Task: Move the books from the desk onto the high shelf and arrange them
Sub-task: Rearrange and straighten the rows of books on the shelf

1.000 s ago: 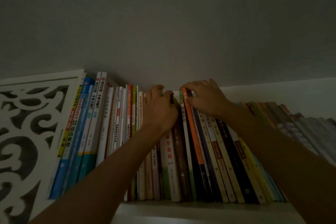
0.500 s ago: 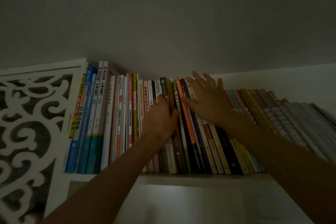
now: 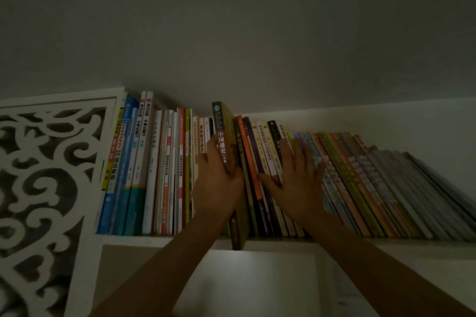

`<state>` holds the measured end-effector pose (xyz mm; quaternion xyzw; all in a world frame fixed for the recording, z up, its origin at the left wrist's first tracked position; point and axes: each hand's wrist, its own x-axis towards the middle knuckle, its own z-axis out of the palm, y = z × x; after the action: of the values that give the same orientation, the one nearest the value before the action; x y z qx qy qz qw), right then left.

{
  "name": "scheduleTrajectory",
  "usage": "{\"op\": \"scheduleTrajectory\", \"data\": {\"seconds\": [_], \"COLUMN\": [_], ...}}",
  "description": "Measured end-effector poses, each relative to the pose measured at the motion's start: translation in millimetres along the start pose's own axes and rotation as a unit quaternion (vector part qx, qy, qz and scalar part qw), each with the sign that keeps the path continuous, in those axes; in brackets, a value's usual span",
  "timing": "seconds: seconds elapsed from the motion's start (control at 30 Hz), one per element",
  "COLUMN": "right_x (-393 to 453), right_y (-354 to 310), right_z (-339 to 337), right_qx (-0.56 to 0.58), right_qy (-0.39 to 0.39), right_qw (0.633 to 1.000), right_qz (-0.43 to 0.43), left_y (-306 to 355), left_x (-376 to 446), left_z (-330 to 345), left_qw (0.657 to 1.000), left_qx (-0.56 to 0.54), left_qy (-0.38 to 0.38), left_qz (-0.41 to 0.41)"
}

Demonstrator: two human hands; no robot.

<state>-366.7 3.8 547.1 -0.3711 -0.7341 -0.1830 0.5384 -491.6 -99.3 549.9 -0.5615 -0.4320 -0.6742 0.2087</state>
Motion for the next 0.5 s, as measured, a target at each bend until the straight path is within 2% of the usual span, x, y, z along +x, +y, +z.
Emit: {"op": "scheduleTrajectory", "data": {"seconds": [0.17,0.33,0.43,0.5], "right_x": [-1.1,-2.2,-3.2,-3.2], "right_y": [-2.3,-1.4,-2.1,-2.5], "right_z": [-0.7,-2.6,-2.7,-2.6], "right_qx": [0.011,0.020,0.017,0.015], "right_qy": [-0.010,0.003,0.004,0.002], "right_qw": [1.000,1.000,1.000,1.000], "right_qz": [0.016,-0.001,-0.002,0.004], "left_y": [13.3,31.4,31.5,32.9], "left_x": [-9.0,-19.7,-26.4,-30.0], "left_z": [-7.1,-24.8,-26.4,-22.1], "left_qw": [0.994,0.997,0.994,0.992], "left_qx": [-0.092,-0.073,-0.054,-0.078], "left_qy": [-0.015,0.020,0.076,0.069], "left_qz": [-0.051,-0.035,-0.052,-0.073]}}
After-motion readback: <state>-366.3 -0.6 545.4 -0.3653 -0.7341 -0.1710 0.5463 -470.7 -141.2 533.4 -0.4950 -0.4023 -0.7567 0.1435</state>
